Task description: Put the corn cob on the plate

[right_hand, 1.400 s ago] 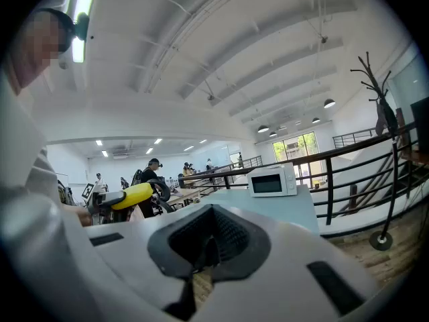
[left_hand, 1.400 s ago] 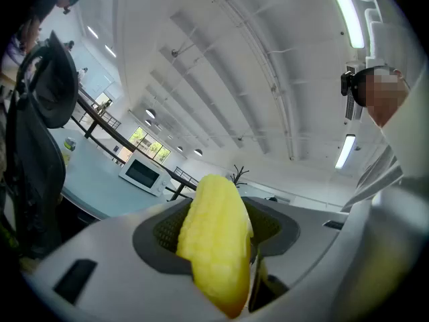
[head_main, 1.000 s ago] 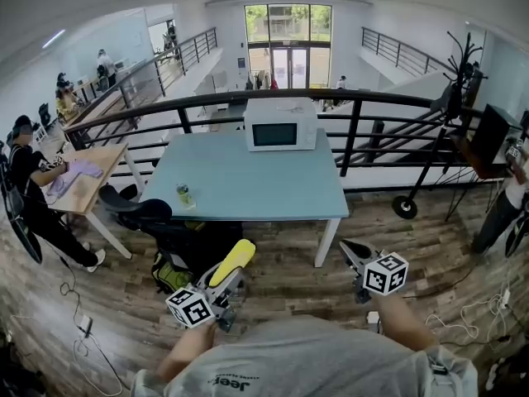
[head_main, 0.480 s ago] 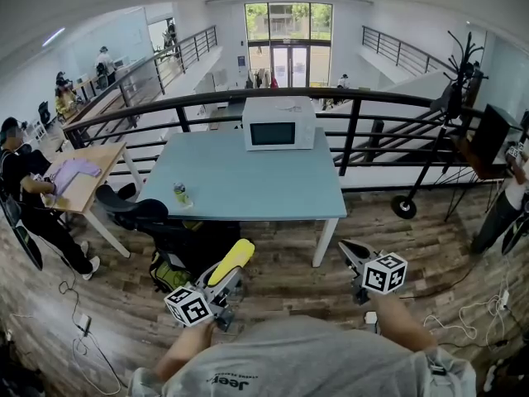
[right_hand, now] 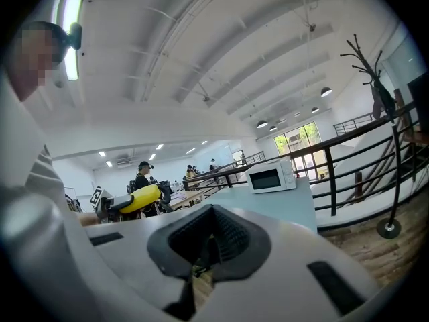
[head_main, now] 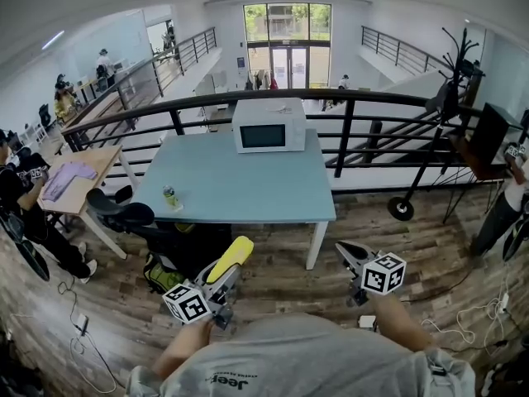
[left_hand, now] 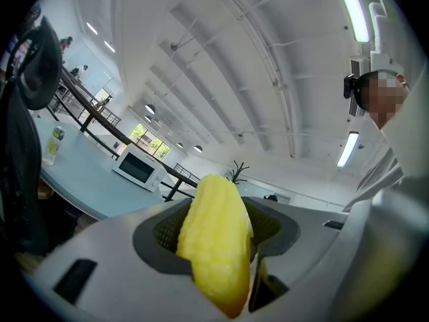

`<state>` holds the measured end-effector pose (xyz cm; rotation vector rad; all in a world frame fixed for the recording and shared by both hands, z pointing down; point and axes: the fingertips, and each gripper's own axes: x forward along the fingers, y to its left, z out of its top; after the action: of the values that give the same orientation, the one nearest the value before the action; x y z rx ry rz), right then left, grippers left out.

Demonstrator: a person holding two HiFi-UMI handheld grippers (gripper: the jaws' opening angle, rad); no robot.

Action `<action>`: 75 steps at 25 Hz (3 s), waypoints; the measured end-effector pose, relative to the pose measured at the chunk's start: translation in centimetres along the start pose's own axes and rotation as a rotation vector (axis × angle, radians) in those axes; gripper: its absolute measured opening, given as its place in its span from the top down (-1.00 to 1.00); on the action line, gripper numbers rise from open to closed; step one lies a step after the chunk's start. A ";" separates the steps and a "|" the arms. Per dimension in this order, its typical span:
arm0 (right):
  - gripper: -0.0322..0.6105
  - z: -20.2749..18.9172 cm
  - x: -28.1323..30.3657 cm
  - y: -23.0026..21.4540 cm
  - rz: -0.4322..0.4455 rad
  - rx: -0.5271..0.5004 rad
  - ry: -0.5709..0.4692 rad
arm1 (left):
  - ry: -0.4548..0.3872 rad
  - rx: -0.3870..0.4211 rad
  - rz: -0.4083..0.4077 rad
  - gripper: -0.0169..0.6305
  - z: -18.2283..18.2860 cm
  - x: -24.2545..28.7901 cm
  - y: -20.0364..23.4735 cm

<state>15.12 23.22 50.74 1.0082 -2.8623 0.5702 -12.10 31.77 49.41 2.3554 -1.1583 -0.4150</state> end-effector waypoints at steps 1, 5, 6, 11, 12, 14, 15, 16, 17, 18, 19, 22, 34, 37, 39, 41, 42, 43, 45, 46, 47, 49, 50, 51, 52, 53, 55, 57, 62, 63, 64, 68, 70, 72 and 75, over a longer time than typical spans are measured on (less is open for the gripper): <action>0.85 0.1 -0.4 -0.4 0.004 -0.001 0.001 | -0.004 0.000 0.000 0.21 -0.2 0.5 -0.4; 0.85 0.4 -2.0 -2.2 0.022 -0.009 0.007 | -0.016 -0.007 0.012 0.21 -1.0 2.3 -1.9; 0.85 0.6 -2.4 -2.7 0.026 -0.010 0.008 | -0.020 -0.010 0.014 0.21 -1.3 2.8 -2.3; 0.85 0.9 -3.8 -4.9 0.048 -0.015 0.009 | -0.029 -0.008 0.026 0.21 -2.6 4.9 -3.9; 0.85 0.9 -4.1 -5.2 0.052 -0.017 0.011 | -0.031 -0.009 0.029 0.21 -2.8 5.3 -4.2; 0.85 0.9 -4.5 -5.8 0.062 -0.021 0.015 | -0.033 -0.013 0.032 0.21 -3.4 6.0 -4.7; 0.85 0.9 -4.7 -6.1 0.067 -0.024 0.017 | -0.031 -0.014 0.034 0.21 -3.7 6.3 -4.9; 0.85 0.9 -4.9 -6.4 0.071 -0.027 0.019 | -0.028 -0.013 0.037 0.21 -4.1 6.6 -5.1; 0.85 0.9 -5.1 -6.7 0.073 -0.029 0.021 | -0.024 -0.011 0.039 0.21 -4.4 6.9 -5.2; 0.85 0.9 -5.3 -7.0 0.073 -0.029 0.023 | -0.020 -0.011 0.040 0.21 -4.7 7.2 -5.3; 0.85 0.8 -5.5 -7.3 0.071 -0.027 0.024 | -0.017 -0.013 0.039 0.21 -4.9 7.4 -5.5; 0.85 0.5 -5.6 -8.0 0.067 -0.017 0.029 | -0.009 -0.013 0.034 0.21 -5.4 8.0 -5.6; 0.85 1.2 -0.3 -9.0 0.014 -0.032 0.049 | 0.001 -0.040 -0.014 0.21 -3.3 10.0 0.7; 0.85 2.6 2.3 -9.4 -0.019 -0.045 0.041 | 0.004 -0.043 -0.052 0.21 -0.9 11.2 3.7; 0.85 3.8 4.5 -9.6 -0.044 -0.044 0.025 | 0.016 -0.041 -0.074 0.21 0.9 12.1 6.0; 0.85 4.9 6.9 -9.7 -0.065 -0.036 0.010 | 0.027 -0.025 -0.098 0.21 3.0 12.9 8.1; 0.85 5.4 8.2 -9.6 -0.073 -0.035 0.004 | 0.030 -0.017 -0.109 0.21 4.1 13.2 9.2; 0.85 5.9 9.6 -9.5 -0.079 -0.035 -0.001 | 0.032 -0.013 -0.120 0.21 5.2 13.4 10.1; 0.85 6.7 12.4 -9.1 -0.086 -0.037 -0.012 | 0.040 -0.008 -0.139 0.21 7.1 13.7 12.2; 0.85 7.1 13.8 -9.0 -0.087 -0.037 -0.018 | 0.046 -0.006 -0.147 0.21 7.9 13.9 13.2; 0.85 7.4 15.2 -8.9 -0.090 -0.036 -0.023 | 0.052 -0.003 -0.153 0.21 8.6 14.0 14.3; 0.85 7.9 17.8 -8.8 -0.095 -0.032 -0.029 | 0.065 0.003 -0.161 0.21 9.9 14.1 16.5; 0.85 8.1 19.0 -8.8 -0.098 -0.029 -0.029 | 0.071 0.005 -0.163 0.21 10.4 14.2 17.4; 0.85 8.3 20.1 -8.7 -0.101 -0.025 -0.028 | 0.077 0.009 -0.165 0.21 10.9 14.2 18.1; 0.85 8.4 21.1 -8.7 -0.103 -0.021 -0.025 | 0.083 0.016 -0.166 0.21 11.2 14.2 18.8; 0.85 8.4 22.1 -8.8 -0.105 -0.017 -0.022 | 0.089 0.027 -0.166 0.21 11.5 14.2 19.4; 0.85 8.4 23.9 -8.8 -0.104 -0.012 -0.012 | 0.103 0.051 -0.168 0.21 11.8 14.2 20.5; 0.85 8.4 25.5 -8.9 -0.098 -0.012 -0.004 | 0.116 0.069 -0.174 0.21 11.9 14.3 21.2; 0.85 8.5 28.8 -9.3 -0.078 -0.010 0.024 | 0.120 0.051 -0.165 0.21 12.2 14.7 23.2; 0.85 8.5 29.2 -9.5 -0.073 -0.011 0.030 | 0.119 0.048 -0.162 0.21 12.1 14.7 23.5; 0.85 8.5 29.5 -9.7 -0.068 -0.011 0.034 | 0.119 0.048 -0.159 0.21 12.1 14.8 23.7; 0.85 8.6 30.5 -11.5 -0.046 0.005 0.036 | 0.130 0.044 -0.128 0.21 11.6 15.9 24.6; 0.85 8.7 30.9 -12.9 -0.029 0.014 0.036 | 0.135 0.039 -0.111 0.21 11.3 17.3 24.9; 0.85 8.8 31.2 -15.0 -0.011 0.021 0.038 | 0.136 0.048 -0.099 0.21 11.0 19.1 24.8; 0.85 9.5 31.5 -19.2 0.012 0.040 0.044 | 0.123 0.073 -0.074 0.21 10.9 22.5 24.5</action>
<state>2.90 -12.72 53.54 0.9720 -2.8312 0.6441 -19.85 -2.31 52.19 2.4552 -1.0491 -0.2519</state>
